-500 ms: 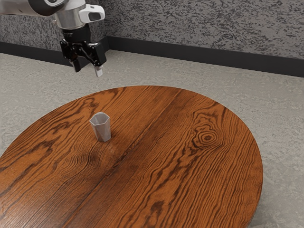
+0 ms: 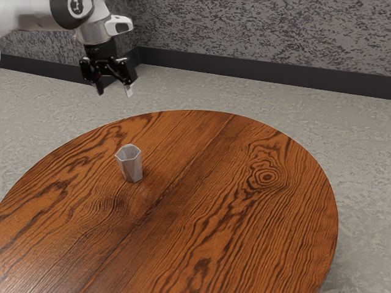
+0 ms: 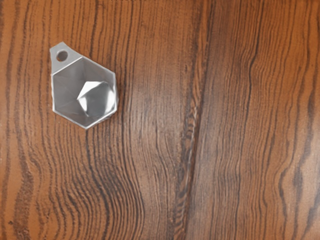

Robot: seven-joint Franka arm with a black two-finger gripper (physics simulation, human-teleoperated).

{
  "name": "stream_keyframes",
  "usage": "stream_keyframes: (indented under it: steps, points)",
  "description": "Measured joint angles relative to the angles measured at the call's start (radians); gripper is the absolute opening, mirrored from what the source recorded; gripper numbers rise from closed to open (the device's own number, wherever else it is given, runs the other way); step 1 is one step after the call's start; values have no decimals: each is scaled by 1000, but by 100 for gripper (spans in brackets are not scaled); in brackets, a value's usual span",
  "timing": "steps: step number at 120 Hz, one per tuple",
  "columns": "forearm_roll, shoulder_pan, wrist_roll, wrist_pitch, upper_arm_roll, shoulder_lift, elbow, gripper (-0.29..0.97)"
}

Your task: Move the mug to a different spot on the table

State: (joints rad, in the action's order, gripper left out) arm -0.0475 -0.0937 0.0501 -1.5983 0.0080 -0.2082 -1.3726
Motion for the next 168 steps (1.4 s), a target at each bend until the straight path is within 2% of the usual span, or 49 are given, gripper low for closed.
stream_keyframes:
  steps: [33, 65, 126, 168]
  points:
    - [-56, -17, 181, -69, 6, -81, -4, 68]
    - [-32, -35, 270, -184, 41, -193, 1, 68]
    - [-24, -102, 288, -275, 16, -434, 137, 68]
    - [-50, -149, 276, -309, 7, -525, 178, 68]
